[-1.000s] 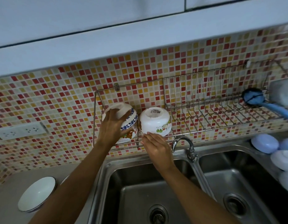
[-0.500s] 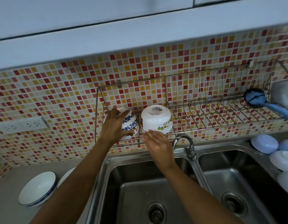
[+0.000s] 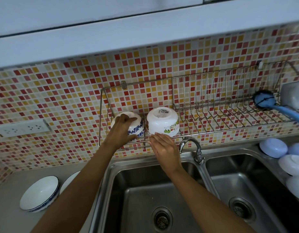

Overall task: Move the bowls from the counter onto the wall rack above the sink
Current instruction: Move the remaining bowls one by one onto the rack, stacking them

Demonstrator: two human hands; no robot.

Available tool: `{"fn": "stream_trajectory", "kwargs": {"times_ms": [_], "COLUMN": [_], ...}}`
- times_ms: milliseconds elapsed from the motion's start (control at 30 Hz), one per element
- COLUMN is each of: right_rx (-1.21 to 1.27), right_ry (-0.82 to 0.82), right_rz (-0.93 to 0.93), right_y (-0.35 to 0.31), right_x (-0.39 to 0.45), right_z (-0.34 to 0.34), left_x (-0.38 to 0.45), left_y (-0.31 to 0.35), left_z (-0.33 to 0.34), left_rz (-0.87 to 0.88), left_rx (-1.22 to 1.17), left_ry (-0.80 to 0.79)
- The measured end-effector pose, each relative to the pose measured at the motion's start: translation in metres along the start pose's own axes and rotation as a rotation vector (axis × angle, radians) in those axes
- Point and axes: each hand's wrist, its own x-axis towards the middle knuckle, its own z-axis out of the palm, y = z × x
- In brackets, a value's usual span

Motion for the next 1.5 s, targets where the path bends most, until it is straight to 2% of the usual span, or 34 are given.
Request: {"fn": "stream_trajectory", "kwargs": {"times_ms": [133,400,667,867,1067,1300,1400,1500], "right_rx": [-0.017,-0.050,-0.068,-0.055,-0.113,-0.137,-0.084,-0.021], "right_ry": [0.022,-0.014,-0.084,-0.233,-0.352,-0.333,-0.320,-0.427], "right_rz": [0.004,0.016,0.082,0.245,0.333,0.463,0.553,0.564], "right_y": [-0.003,-0.005,-0.013,-0.036,-0.046,-0.069,-0.098,-0.143], "right_x": [0.002,0.002,-0.005,-0.025,-0.025,-0.028,-0.041,-0.064], "right_z": [-0.003,-0.006,-0.009,-0.014,-0.013,0.002,0.019,0.046], "left_x": [-0.013,-0.024,-0.068,-0.115,-0.121,-0.148,-0.182,-0.216], "left_y": [-0.003,-0.008,-0.002,-0.009,-0.010,-0.031,-0.057,-0.097], "left_z": [0.006,0.013,0.031,0.043,0.040,0.043,0.053,0.062], "left_rz": [-0.071,-0.078,-0.160,-0.149,-0.157,-0.073,-0.184,-0.353], "left_rx": [-0.056,-0.110,0.141,0.033,-0.033,-0.033,-0.123,-0.207], "left_ry": [0.166,0.150,0.208,0.180,0.164,0.128,0.101,0.086]}}
